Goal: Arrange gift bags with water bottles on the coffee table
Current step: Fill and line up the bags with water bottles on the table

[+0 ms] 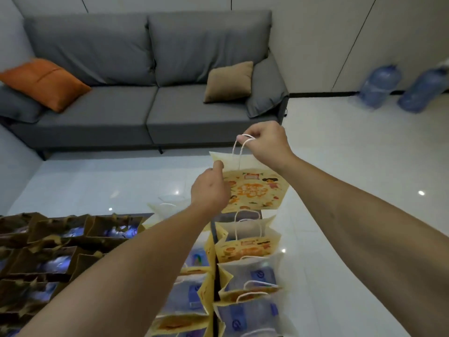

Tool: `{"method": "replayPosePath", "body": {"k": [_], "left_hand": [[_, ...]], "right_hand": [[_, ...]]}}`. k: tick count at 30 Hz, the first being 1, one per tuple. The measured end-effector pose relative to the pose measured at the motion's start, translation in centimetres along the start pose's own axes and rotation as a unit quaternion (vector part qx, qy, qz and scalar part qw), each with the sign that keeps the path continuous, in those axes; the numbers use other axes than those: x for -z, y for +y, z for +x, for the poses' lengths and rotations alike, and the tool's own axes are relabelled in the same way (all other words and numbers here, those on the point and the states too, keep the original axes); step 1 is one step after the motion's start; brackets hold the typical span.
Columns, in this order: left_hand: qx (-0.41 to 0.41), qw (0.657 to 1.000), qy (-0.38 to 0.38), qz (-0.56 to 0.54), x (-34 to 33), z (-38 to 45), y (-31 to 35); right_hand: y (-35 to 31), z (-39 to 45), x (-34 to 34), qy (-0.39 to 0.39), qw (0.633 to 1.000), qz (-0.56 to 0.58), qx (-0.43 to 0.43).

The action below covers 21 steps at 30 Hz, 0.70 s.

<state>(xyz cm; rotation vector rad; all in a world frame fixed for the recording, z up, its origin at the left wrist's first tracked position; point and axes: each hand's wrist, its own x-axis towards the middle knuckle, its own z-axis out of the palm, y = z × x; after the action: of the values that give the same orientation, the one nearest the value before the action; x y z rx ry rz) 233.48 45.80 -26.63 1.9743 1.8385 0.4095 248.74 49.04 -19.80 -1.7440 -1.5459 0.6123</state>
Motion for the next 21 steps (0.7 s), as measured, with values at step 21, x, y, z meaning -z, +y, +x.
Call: {"method": "replayPosePath", "body": {"k": [21], "left_hand": [[-0.046, 0.972, -0.037, -0.228, 24.5, -19.7, -15.0]], "right_hand": [[-27.8, -23.4, -3.4, 0.115, 0.982, 0.145, 0.049]]}}
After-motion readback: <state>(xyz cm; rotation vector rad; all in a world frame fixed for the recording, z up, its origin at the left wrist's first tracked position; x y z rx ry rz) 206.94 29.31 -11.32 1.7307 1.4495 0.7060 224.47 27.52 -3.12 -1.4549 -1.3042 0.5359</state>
